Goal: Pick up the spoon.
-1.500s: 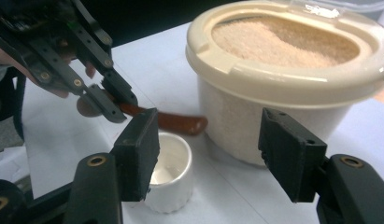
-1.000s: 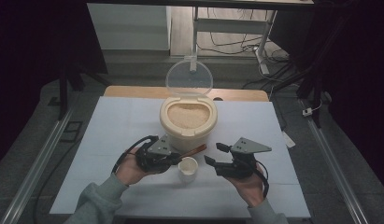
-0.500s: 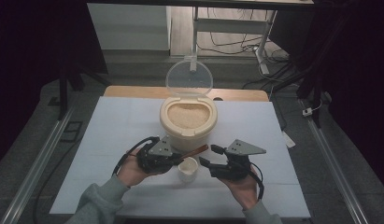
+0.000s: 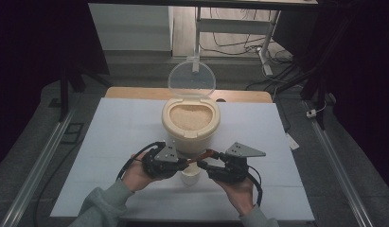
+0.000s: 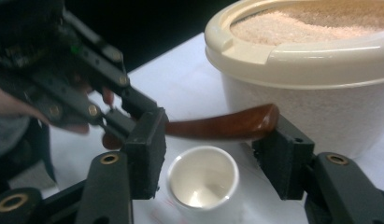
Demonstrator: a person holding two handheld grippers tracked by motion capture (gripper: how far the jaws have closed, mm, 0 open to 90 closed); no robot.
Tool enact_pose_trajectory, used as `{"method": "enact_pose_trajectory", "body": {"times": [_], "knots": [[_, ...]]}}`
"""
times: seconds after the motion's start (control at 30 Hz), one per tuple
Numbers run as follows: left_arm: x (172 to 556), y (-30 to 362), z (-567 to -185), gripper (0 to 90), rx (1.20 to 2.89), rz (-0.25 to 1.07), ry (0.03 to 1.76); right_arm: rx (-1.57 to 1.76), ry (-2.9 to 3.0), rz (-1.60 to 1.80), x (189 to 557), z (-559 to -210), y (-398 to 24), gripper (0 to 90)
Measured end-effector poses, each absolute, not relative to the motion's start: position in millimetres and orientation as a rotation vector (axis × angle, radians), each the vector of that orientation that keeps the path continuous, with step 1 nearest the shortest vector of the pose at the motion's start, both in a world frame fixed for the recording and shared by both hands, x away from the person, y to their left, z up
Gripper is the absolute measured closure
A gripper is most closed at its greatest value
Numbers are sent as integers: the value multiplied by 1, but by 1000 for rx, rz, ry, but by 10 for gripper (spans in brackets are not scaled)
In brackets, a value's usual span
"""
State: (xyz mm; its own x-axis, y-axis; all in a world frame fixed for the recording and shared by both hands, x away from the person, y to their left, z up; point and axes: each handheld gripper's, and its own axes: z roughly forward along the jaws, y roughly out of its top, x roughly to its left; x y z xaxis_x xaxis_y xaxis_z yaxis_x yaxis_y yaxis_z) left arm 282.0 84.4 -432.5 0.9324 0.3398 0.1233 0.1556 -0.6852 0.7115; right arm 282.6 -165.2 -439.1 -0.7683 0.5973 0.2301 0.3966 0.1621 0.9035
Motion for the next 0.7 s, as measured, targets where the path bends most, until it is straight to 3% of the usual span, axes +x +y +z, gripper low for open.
{"method": "enact_pose_trajectory", "body": {"times": [0.43,0.7], "knots": [[277,81,-430,792,2333,342,327,978,2190,1769,278,-435,-163,691],[274,81,-428,792,2328,379,309,894,2164,1859,274,-432,-163,775]]}}
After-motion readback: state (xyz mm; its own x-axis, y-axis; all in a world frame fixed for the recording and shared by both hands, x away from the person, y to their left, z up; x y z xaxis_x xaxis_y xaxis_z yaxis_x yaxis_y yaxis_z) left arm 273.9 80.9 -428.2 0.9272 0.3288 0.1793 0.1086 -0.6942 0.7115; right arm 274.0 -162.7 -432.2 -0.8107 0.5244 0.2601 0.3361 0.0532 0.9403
